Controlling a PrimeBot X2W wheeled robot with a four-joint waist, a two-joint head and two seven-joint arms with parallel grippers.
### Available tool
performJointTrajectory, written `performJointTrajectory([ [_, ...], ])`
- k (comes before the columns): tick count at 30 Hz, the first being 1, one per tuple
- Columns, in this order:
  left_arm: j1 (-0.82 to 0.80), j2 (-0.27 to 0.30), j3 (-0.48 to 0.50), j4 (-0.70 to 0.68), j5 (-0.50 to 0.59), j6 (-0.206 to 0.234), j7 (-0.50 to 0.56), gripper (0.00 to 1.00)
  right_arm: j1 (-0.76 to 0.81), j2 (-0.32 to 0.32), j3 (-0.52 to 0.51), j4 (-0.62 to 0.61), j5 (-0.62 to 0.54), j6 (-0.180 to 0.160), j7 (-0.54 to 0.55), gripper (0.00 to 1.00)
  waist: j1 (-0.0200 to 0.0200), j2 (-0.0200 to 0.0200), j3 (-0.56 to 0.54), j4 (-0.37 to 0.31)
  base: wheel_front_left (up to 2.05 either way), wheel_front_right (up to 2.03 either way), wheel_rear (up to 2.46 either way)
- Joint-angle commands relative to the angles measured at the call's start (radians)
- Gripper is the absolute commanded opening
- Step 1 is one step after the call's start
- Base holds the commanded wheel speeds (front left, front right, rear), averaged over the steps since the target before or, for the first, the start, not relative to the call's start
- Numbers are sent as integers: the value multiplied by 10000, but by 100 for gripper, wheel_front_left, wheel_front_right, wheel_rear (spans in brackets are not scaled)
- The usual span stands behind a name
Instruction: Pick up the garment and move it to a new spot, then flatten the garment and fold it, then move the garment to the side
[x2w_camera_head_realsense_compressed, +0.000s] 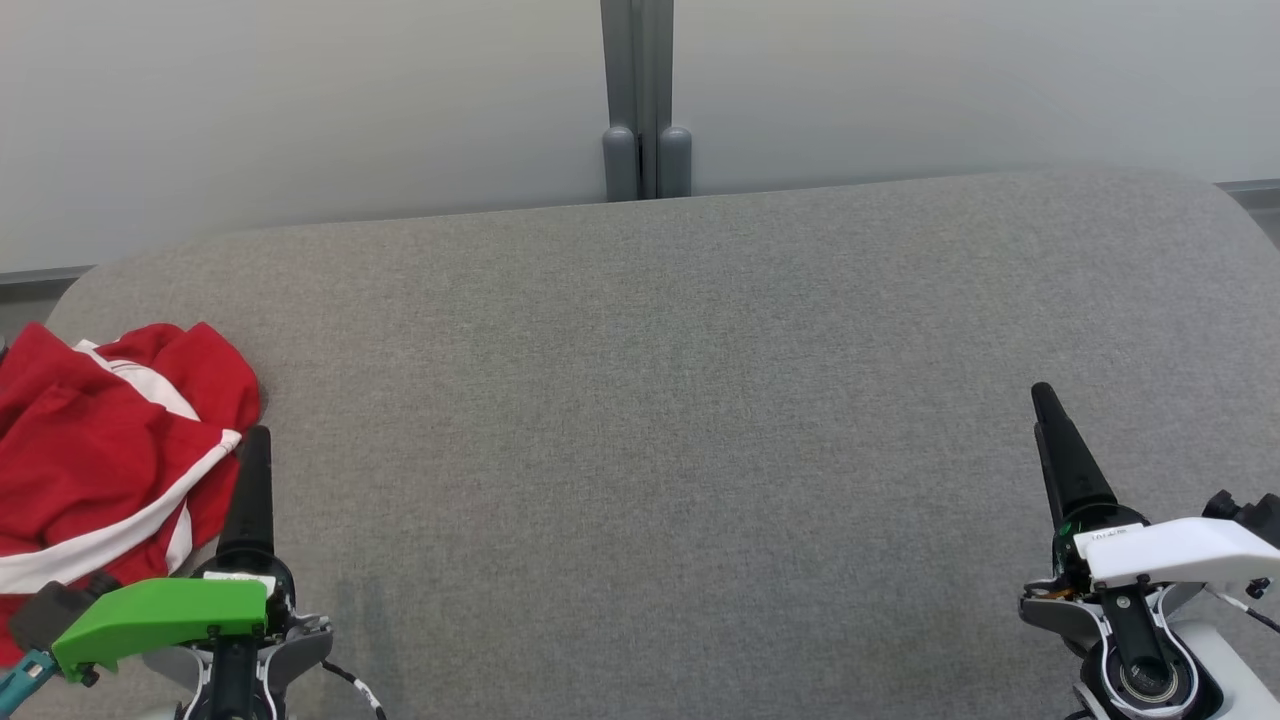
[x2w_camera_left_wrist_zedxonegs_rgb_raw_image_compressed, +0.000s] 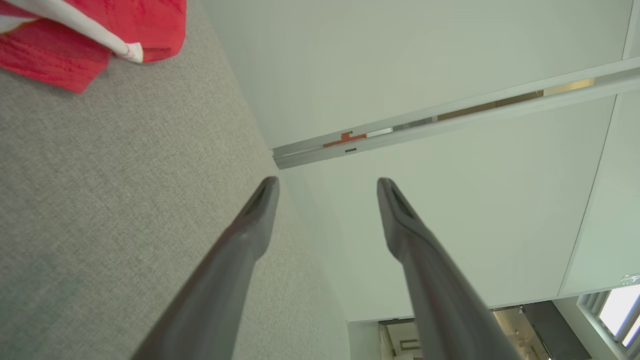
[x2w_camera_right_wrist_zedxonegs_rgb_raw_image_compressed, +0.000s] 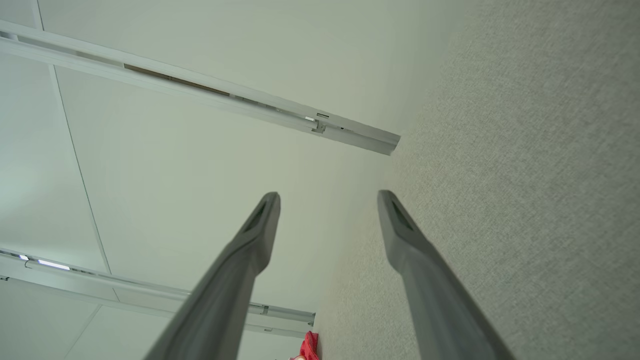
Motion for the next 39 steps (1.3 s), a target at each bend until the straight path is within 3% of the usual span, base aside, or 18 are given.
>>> performJointTrajectory([
  [1,-363,82,-25,-191,458,-115,-100,100,-114,-46,-179,-192,-583,20,-13,100,0,0,-3,3,0,0,0],
  [17,-319,119,-324,-74,3774,-282,-714,100,70,334,-675,-367,-4520,22,224,100,0,0,-49,8,0,0,0],
  [39,-395,353,-819,512,7405,-237,-1404,100,274,886,-1422,-436,-8228,26,707,100,0,0,-99,48,0,0,0],
])
